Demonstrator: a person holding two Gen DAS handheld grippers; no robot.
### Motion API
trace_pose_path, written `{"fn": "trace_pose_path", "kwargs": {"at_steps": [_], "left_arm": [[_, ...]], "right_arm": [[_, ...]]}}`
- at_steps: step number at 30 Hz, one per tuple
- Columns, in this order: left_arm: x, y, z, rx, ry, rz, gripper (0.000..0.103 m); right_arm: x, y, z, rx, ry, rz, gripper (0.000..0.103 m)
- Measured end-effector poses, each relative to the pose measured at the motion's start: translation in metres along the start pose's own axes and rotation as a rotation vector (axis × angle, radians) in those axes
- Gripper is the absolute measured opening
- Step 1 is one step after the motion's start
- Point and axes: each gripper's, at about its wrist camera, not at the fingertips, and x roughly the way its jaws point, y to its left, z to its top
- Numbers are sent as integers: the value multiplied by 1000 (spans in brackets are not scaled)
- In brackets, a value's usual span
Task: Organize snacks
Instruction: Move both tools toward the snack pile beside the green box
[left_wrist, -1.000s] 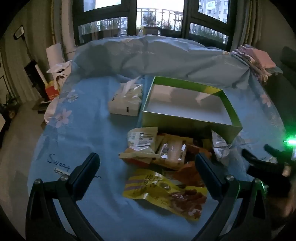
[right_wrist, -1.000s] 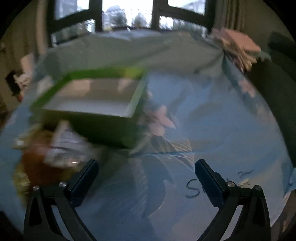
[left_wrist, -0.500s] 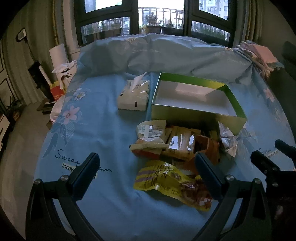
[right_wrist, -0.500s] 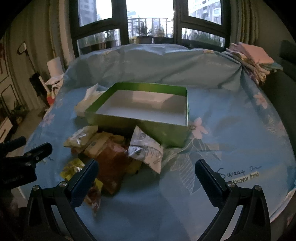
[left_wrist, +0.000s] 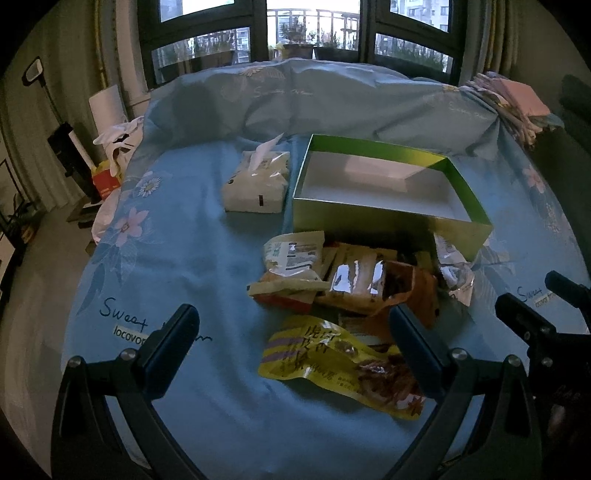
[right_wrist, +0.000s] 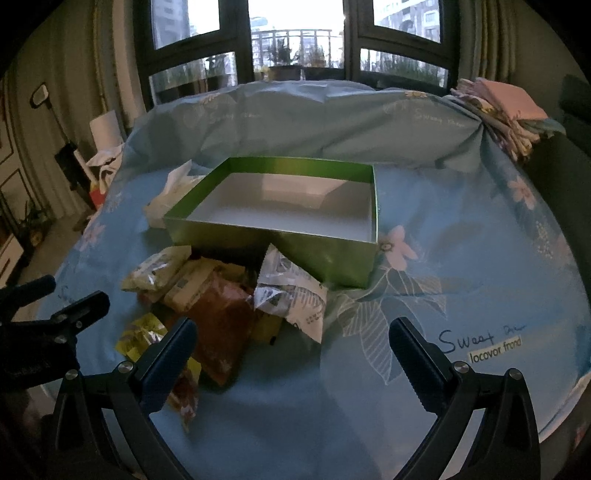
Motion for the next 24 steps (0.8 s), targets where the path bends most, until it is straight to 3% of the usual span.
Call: {"fn": "trace_pose_path", "kwargs": {"at_steps": [24], "left_arm": [[15, -6, 2, 13, 21, -41, 103]], "right_arm": [[8, -1, 0, 13, 20, 8, 103]]}}
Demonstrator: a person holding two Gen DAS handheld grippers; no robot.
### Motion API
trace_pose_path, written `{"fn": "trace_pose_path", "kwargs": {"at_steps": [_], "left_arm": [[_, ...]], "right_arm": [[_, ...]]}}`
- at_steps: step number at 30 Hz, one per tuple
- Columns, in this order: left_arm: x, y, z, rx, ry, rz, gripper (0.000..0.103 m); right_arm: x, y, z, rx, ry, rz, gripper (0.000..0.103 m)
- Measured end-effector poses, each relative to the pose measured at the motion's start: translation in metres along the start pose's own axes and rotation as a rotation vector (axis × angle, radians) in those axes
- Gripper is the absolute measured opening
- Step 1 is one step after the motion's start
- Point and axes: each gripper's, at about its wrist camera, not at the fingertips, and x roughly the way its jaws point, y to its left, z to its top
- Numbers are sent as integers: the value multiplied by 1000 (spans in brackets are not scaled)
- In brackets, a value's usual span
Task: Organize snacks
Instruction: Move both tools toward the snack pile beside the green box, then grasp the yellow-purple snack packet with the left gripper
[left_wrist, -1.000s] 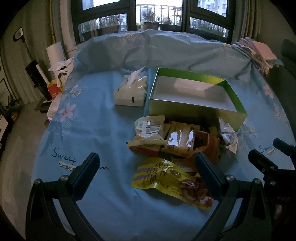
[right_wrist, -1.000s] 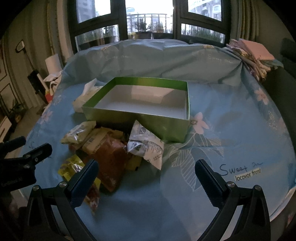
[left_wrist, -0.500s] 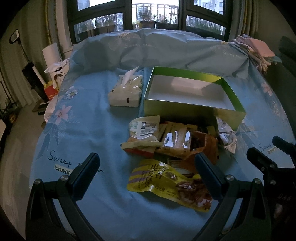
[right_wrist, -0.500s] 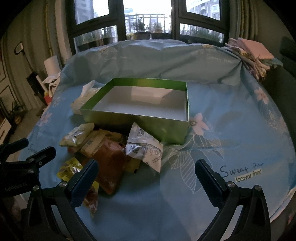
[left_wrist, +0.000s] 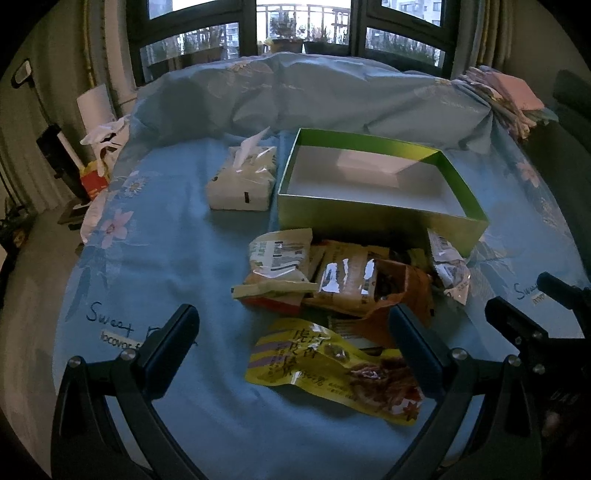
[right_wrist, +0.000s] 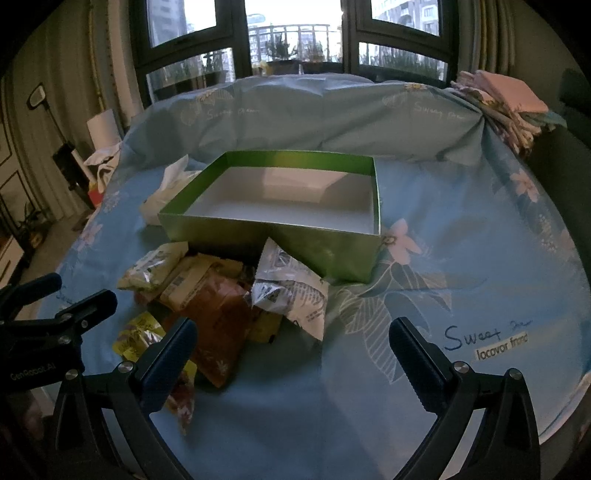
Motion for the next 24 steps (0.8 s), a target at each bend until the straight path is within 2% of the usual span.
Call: {"fn": "trace_pose_path", "kwargs": {"at_steps": [5, 10, 13, 16, 19, 21, 24], "left_arm": [[10, 12, -3, -35, 32, -79, 103], [18, 26, -10, -64, 56, -113, 103], [21, 30, -16, -63, 67, -160, 103], [24, 34, -24, -56, 72, -223, 101], [31, 40, -32, -57, 90, -258, 89], [38, 41, -38, -48, 112, -273, 81], [45, 40, -45, -43, 134, -301, 81]], "right_arm": [[4, 5, -5, -1, 11, 73, 103], [11, 13, -13, -11, 32, 118, 103], [13, 16, -16, -6, 42, 141, 103], [15, 17, -20, 14, 67, 206, 103], [21, 19, -29, 33, 101, 258, 103], [26, 22, -36, 39, 128, 285, 92], [39, 27, -46, 48, 188, 325, 83]]}}
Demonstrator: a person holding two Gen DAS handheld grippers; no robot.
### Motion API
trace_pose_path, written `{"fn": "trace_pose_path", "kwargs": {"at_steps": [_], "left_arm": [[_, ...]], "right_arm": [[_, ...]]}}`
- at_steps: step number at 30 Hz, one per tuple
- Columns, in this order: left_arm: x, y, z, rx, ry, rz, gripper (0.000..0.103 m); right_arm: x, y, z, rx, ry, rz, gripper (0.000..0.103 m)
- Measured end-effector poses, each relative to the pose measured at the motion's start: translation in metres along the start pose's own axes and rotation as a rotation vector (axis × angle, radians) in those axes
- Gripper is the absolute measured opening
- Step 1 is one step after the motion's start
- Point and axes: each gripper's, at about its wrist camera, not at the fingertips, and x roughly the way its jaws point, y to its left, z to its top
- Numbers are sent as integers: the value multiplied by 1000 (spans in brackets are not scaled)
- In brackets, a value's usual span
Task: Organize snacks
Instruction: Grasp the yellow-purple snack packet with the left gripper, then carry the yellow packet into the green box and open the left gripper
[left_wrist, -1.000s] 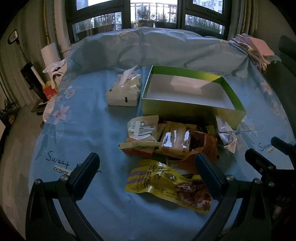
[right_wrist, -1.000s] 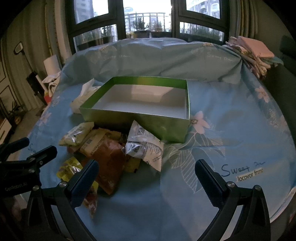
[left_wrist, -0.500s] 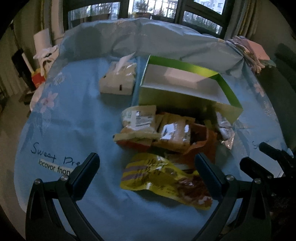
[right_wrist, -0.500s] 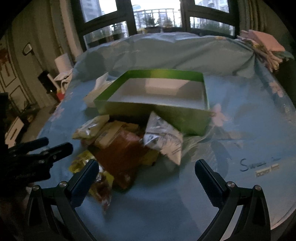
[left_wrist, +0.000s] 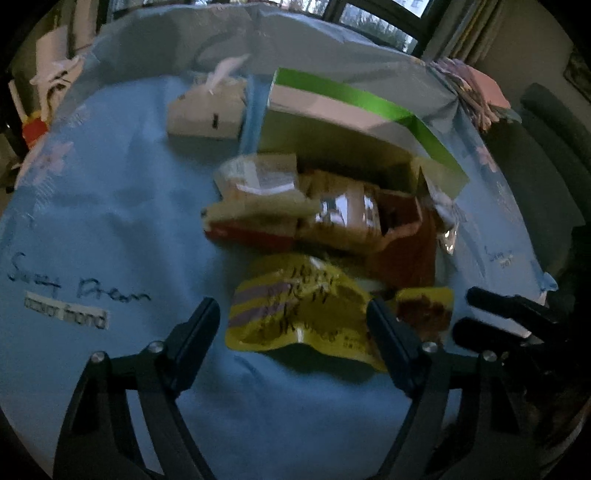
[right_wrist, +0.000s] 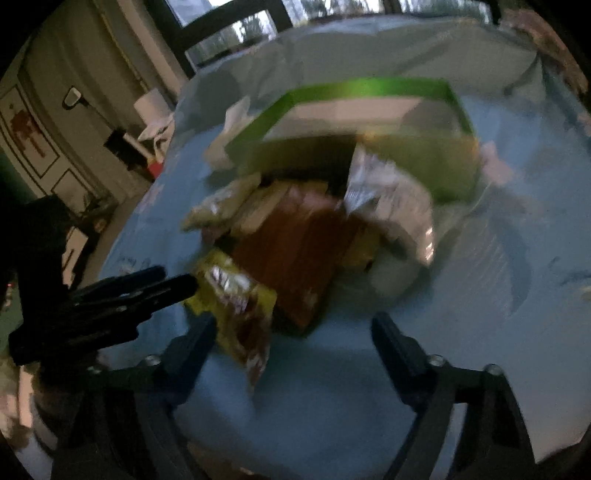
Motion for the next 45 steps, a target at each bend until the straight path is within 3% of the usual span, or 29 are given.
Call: {"fn": "trace_pose_path", "kwargs": {"at_steps": [4, 7, 9, 13, 15, 16, 17, 18, 19, 20, 26, 27, 28, 31, 36, 45], "left_arm": [[8, -1, -2, 8, 14, -23, 78], [11, 0, -2, 6, 19, -44, 68], [10, 2, -1, -4, 11, -69, 55], [12, 8, -1, -3, 10, -79, 45], [11, 11, -2, -5, 12, -72, 39], [10, 13, -1, -14, 12, -63, 40], [9, 16, 0, -29, 8, -43, 51], [10, 22, 1, -54, 13, -23, 69], [10, 26, 1, -65, 17, -38, 72], [9, 28, 0, -74, 15, -57, 72], [7, 25, -2, -70, 18, -72, 68], [8, 25, -1, -76, 22, -89, 54], [9, 25, 0, -80, 30, -99, 47], [11, 21, 3, -62, 39, -85, 49], [1, 21, 3, -64, 8, -88, 36], [-28, 19, -1, -56, -34, -79, 32]], "right_arm": [[9, 6, -3, -18, 26, 21, 75], [15, 9, -5, -28, 41, 29, 67], [20, 10, -4, -30, 50, 26, 58], [28, 8, -5, -25, 69, 37, 43], [28, 8, -4, -24, 69, 45, 41], [27, 8, -4, -28, 68, 42, 41], [27, 8, -4, -30, 69, 40, 38], [26, 8, -4, -32, 72, 44, 26], [26, 7, -4, -32, 74, 55, 14], [26, 3, -4, -23, 76, 57, 12], [27, -12, -7, 31, 98, 124, 12], [29, -12, -7, 30, 98, 122, 12], [29, -13, -7, 32, 99, 123, 12], [32, -12, -8, 27, 98, 124, 12], [26, -9, -8, 11, 83, 118, 10], [4, 8, -4, -38, 30, 159, 8]]}}
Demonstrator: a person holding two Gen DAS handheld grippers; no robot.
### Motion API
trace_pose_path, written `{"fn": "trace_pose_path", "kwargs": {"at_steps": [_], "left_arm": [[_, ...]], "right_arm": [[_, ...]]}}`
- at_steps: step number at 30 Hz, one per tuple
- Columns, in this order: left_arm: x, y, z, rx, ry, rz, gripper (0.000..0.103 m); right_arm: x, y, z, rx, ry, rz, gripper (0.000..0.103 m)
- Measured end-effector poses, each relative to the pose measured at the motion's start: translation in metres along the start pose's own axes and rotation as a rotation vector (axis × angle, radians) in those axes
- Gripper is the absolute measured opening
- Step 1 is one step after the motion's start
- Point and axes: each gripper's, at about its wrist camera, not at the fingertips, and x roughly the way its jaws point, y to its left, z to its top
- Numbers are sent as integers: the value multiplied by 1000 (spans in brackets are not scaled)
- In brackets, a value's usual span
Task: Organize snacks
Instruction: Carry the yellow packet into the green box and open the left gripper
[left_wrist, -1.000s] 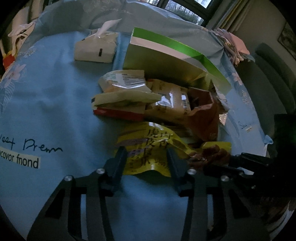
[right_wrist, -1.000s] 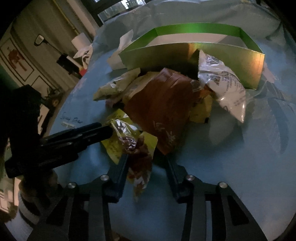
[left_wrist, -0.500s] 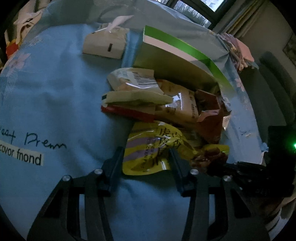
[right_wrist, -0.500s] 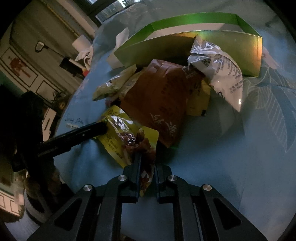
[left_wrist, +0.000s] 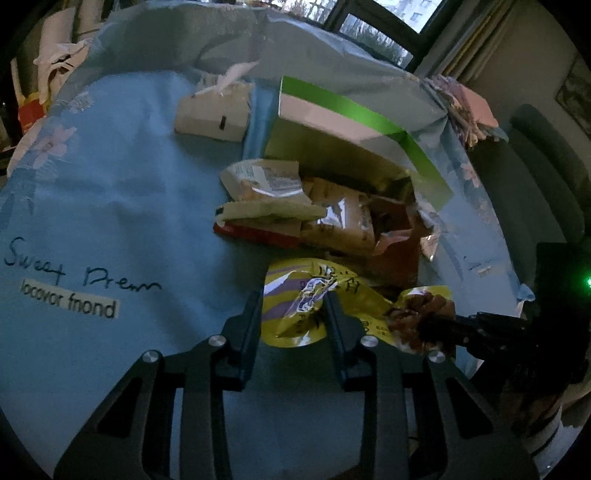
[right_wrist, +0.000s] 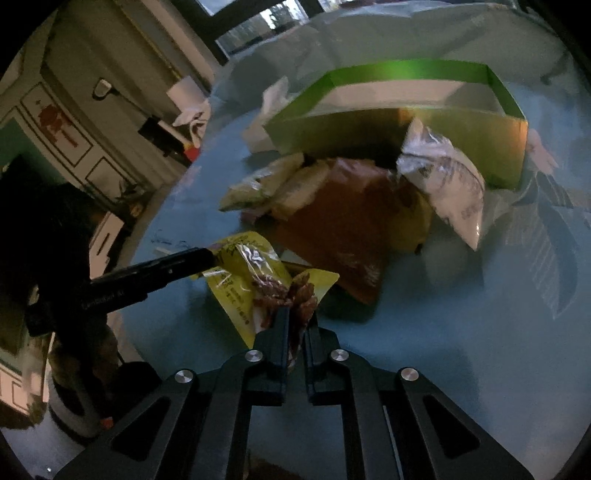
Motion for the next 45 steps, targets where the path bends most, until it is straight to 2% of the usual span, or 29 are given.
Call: {"fn": "trace_pose_path", "kwargs": {"at_steps": [5, 9, 17, 22, 27, 33, 43, 45], "left_arm": [[-20, -6, 9, 14, -45, 7, 32], [-27, -14, 29, 41, -72, -5, 32], [-7, -38, 87, 92, -111, -31, 32], [22, -52, 127, 109, -113, -46, 33], [63, -55, 159, 86, -76, -72, 34], [105, -58, 183, 72, -34, -50, 34], [148, -48, 191, 50, 42, -5, 34], [154, -49, 192, 58, 48, 31, 34]], "right_arm": [[-14, 13, 9, -36, -42, 24, 8], [-25, 18, 27, -59, -101, 18, 8], [-42, 1, 68, -53, -209, -28, 8], [-45, -18, 96, -37, -262, -71, 8], [-38, -50, 123, -4, -277, -97, 8], [-18, -79, 151, 26, -270, -137, 8], [21, -108, 168, 55, -200, -207, 8], [27, -115, 170, 69, -191, -221, 8]]}}
